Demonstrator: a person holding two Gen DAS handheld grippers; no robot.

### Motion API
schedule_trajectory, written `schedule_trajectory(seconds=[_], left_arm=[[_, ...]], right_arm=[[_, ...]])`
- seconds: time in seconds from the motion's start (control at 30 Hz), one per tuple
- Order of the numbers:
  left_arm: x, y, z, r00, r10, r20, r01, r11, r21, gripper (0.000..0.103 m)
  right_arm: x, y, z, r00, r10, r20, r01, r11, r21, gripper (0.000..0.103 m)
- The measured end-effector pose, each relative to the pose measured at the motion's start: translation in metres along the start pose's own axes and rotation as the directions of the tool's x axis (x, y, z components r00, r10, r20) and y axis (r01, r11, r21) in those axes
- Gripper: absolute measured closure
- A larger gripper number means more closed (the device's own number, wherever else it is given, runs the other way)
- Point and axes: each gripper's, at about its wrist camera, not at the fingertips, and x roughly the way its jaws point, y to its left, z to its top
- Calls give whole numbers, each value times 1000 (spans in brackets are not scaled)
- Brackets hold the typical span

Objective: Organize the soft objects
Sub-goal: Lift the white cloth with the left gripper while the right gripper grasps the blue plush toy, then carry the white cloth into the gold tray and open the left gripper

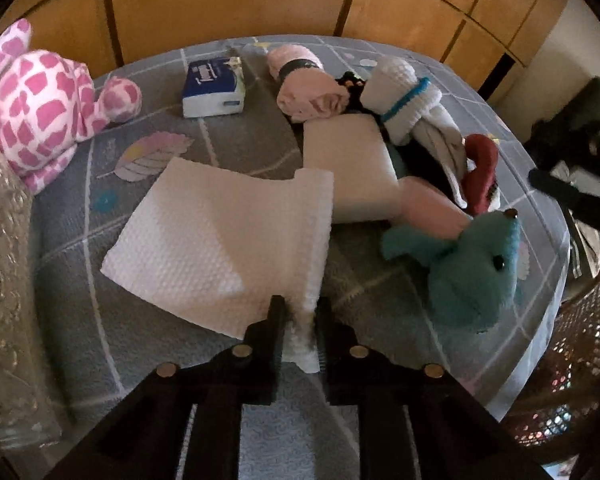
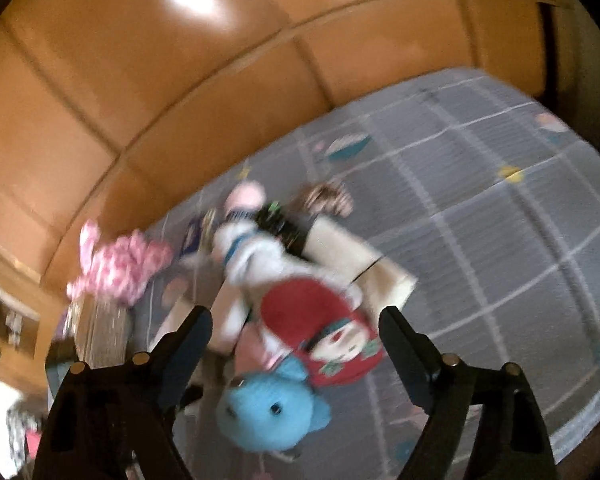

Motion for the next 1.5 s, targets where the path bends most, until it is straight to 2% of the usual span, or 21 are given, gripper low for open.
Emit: schedule_trajectory(seconds=[0.1, 0.17, 0.23, 0.3, 0.4, 0.43, 0.47, 0.6, 0.8, 0.97, 1.07, 1.17, 1.3, 1.43, 1.5], left_arm=[[5, 2, 0, 1000, 6, 0, -6, 1000, -3, 87], [6, 2, 0, 1000, 8, 4, -8, 1000, 4, 86], [8, 4, -1, 1000, -3, 16, 3, 1000, -7, 87], [2, 10, -7, 999, -21, 27, 21, 1000, -19, 94], [-2, 14, -10, 999, -19, 36, 21, 999, -33, 99], [-5, 16, -12, 999, -20, 45, 21, 999, -37, 99], [-9, 17, -13, 998, -26, 57, 28, 999, -35, 99], [-31, 21, -17, 992, -76, 101, 78, 997, -13, 99], [-73, 25, -17, 970, -167, 178, 168, 986, 7, 99], [-100, 30, 2, 951, -190, 244, 201, 979, -21, 99], [-122, 45, 18, 940, -168, 295, 187, 982, -37, 99], [-146, 77, 33, 927, -134, 351, 178, 979, -98, 99], [-172, 127, 49, 911, -41, 410, 126, 975, -184, 99], [-201, 190, 53, 889, 74, 451, 72, 952, -299, 99], [-218, 224, 47, 873, 137, 467, 48, 930, -363, 99]], right_arm=[[14, 16, -8, 994, 53, -91, -59, 996, -70, 21], [21, 27, -15, 990, 37, -139, -55, 991, -126, 21], [30, 39, -24, 978, 47, -205, -85, 980, -181, 21], [41, 51, -32, 967, 6, -254, -72, 965, -251, 21], [55, 61, -44, 958, -108, -267, 10, 940, -342, 22], [60, 62, -47, 951, -160, -264, 51, 925, -376, 36], [64, 62, -48, 945, -194, -262, 77, 914, -399, 39], [67, 67, -56, 943, -216, -253, 83, 889, -450, 41], [70, 59, -55, 939, -199, -279, 72, 911, -406, 40], [72, 60, -57, 938, -207, -276, 81, 909, -408, 40], [72, 63, -58, 939, -220, -265, 88, 898, -432, 40], [73, 69, -62, 940, -237, -246, 99, 878, -468, 40], [76, 75, -67, 940, -255, -226, 111, 857, -504, 40], [78, 75, -70, 940, -261, -218, 116, 849, -515, 40], [78, 74, -71, 940, -263, -217, 118, 848, -517, 40]])
